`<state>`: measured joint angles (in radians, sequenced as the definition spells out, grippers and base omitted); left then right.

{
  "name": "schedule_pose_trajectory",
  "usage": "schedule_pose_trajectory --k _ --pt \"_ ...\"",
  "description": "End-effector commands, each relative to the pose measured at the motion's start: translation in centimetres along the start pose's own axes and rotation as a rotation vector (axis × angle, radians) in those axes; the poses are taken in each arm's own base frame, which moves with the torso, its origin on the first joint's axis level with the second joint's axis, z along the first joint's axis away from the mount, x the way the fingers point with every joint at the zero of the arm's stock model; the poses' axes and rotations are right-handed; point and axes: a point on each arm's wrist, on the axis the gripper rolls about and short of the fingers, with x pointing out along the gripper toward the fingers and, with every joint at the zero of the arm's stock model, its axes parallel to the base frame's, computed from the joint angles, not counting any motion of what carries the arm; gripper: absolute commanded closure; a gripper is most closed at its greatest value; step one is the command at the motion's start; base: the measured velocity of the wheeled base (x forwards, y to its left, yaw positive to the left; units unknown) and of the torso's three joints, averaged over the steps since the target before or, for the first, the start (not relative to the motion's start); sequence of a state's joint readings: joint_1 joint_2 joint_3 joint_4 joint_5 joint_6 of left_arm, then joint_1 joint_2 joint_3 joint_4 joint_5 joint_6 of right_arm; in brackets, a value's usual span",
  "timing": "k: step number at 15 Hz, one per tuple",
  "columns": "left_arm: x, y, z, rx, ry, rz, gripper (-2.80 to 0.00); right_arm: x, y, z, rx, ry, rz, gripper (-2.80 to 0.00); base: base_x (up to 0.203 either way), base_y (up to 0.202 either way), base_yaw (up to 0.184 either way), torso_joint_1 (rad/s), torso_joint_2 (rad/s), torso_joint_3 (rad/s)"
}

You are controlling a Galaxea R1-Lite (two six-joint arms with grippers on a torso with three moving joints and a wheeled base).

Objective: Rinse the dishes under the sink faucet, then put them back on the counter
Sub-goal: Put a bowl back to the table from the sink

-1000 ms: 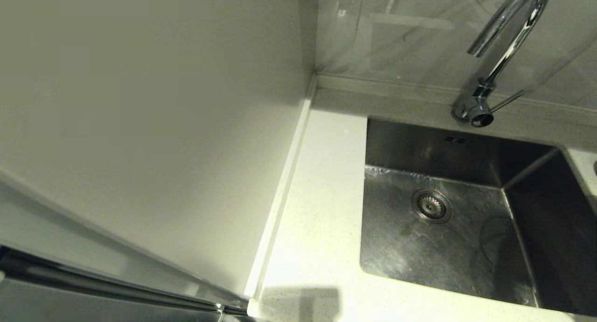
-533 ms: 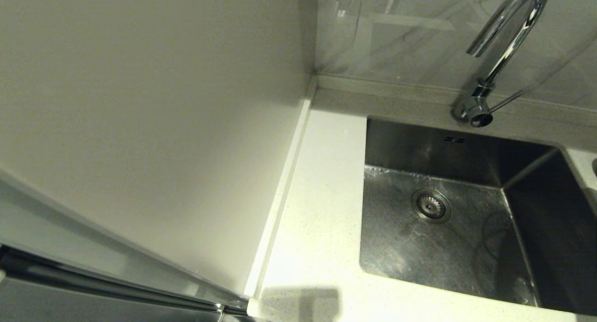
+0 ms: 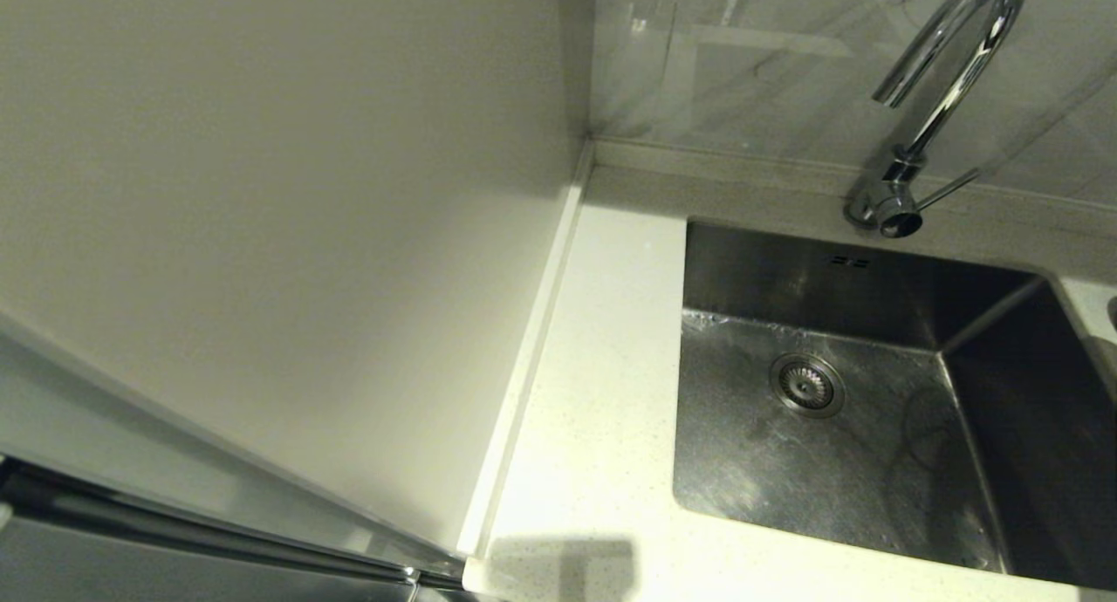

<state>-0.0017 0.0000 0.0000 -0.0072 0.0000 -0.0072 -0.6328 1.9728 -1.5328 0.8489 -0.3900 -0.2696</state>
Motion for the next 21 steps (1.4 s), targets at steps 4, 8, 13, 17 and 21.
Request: schedule_pose_trajectory --k 4,8,13,17,21 --pt "0.0 0.0 -0.1 0.000 0.003 0.000 0.00 -1.6 -0.6 -1.2 0.021 -0.024 -0.013 -2.80 0.000 0.000 0.000 0.000 0.00 0.000" --pt "0.0 0.0 -0.1 0.000 0.003 0.000 0.00 -3.0 -0.8 -2.6 0.028 -0.044 -0.018 -2.80 0.000 0.000 0.000 0.000 0.00 0.000" --pt "0.0 0.0 -0.1 0.000 0.003 0.000 0.00 -4.3 -1.4 -3.1 0.058 -0.087 -0.033 -2.80 0.000 0.000 0.000 0.000 0.00 0.000" --pt "0.0 0.0 -0.1 0.000 0.003 0.000 0.00 -6.6 -2.2 -3.3 0.172 -0.257 -0.073 -2.80 0.000 0.000 0.000 0.000 0.00 0.000" --pt "0.0 0.0 0.0 0.000 0.001 0.000 0.00 -9.5 -2.3 -4.6 0.113 -0.397 0.004 -2.80 0.000 0.000 0.000 0.000 0.00 0.000"
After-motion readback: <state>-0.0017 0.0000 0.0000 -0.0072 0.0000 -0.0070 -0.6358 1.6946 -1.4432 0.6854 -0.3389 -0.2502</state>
